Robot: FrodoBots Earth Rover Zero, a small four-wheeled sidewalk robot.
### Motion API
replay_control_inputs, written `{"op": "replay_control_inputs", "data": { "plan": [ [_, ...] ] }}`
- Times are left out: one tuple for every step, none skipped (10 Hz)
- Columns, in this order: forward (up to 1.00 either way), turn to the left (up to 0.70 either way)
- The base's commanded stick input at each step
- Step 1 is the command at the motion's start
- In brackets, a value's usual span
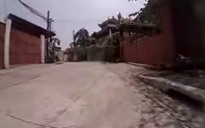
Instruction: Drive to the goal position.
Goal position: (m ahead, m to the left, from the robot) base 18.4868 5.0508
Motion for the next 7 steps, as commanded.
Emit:
{"op": "replay_control_inputs", "data": {
  "plan": [
    [1.0, 0.0],
    [1.0, 0.0],
    [1.0, 0.0],
    [1.0, 0.0],
    [1.0, 0.0],
    [1.0, 0.0],
    [1.0, 0.0]
  ]
}}
